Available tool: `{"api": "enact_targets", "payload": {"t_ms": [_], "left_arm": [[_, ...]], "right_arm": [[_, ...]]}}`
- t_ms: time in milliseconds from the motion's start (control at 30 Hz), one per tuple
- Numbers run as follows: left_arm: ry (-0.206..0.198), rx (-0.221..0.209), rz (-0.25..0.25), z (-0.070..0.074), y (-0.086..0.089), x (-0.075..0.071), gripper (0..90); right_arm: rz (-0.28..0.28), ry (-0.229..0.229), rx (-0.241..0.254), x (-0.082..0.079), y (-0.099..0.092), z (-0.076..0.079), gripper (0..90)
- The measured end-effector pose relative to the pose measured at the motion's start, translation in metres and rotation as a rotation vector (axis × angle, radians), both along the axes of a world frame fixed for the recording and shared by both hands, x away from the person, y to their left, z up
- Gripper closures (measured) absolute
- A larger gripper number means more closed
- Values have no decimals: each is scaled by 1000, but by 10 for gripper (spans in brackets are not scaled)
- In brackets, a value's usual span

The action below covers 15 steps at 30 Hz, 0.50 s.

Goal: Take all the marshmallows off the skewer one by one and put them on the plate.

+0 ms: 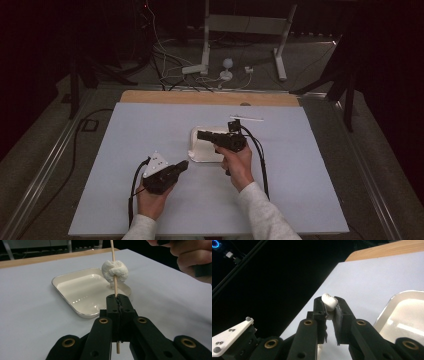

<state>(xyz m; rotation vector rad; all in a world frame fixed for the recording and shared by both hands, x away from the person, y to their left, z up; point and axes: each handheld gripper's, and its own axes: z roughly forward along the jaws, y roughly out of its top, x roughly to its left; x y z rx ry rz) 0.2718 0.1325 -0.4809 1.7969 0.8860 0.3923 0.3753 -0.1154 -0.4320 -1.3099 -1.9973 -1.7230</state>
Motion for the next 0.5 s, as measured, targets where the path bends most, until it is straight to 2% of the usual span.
{"api": "enact_targets", "payload": {"t_ms": [167,367,500], "left_arm": [[-5,8,5,1,1,-1,900],[-13,44,11,1,2,-2,900],[-13,45,15,1,3,-3,900]], "right_arm": [[-8,-9,-11,1,0,2,820],[-34,-13,-8,1,1,2,820],[-41,-13,-10,3,0,1,820]]}}
